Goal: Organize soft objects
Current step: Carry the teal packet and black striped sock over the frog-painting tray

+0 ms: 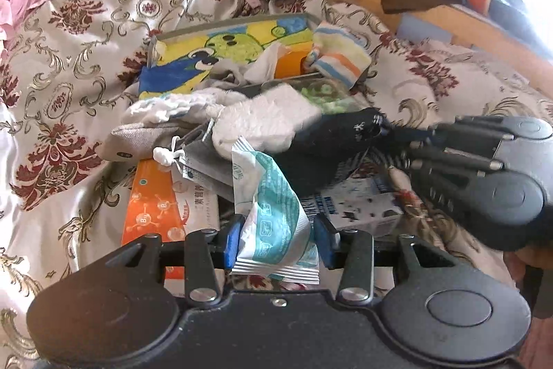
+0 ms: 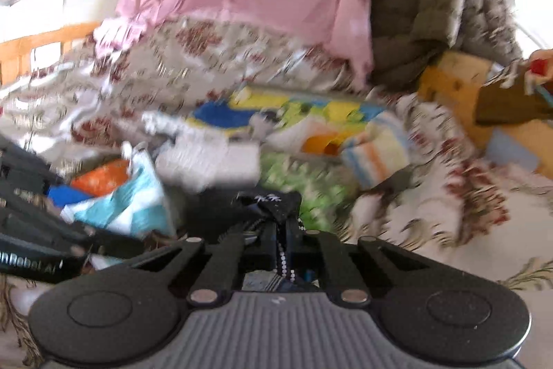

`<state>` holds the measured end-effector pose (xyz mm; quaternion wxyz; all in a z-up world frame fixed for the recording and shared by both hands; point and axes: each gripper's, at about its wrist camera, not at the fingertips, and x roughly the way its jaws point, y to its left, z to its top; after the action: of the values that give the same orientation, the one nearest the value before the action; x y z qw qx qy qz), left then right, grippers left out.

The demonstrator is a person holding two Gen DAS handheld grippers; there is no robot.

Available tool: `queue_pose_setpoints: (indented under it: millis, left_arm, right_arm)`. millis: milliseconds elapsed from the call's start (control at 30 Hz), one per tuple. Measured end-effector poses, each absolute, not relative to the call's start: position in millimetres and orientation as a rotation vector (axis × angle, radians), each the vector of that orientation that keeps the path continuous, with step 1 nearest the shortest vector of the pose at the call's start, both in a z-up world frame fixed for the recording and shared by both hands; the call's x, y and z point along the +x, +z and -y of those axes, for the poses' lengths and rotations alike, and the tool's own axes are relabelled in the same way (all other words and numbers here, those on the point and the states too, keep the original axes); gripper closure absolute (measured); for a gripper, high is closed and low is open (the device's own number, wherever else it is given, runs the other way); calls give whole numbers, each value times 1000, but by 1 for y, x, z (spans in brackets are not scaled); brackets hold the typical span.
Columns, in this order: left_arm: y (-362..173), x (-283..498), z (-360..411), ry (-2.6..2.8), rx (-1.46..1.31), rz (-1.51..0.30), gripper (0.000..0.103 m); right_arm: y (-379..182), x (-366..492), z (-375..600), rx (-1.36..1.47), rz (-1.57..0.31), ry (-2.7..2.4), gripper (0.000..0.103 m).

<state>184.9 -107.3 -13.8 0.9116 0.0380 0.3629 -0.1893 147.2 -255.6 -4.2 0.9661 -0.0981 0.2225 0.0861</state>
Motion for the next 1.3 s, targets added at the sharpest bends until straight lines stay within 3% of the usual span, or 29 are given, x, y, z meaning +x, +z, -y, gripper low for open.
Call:
queue_pose_setpoints:
  millis: [367,700,1033,1300]
  left_arm:
    - [26,170,109,-424,22,-636,58]
    - [59,253,111,-368,27,-536,57]
    - [41,385,111,-314,-34,-528,57]
    - [-1,454,106,-273,-186,-672,57]
  right_arm:
    - [34,136,275,-110,-307,151,98]
    - [81,247,285,22,-218,157,98]
    - [53,404,298,139,-361,194,98]
    - [7,451,292,172,-554,194,97]
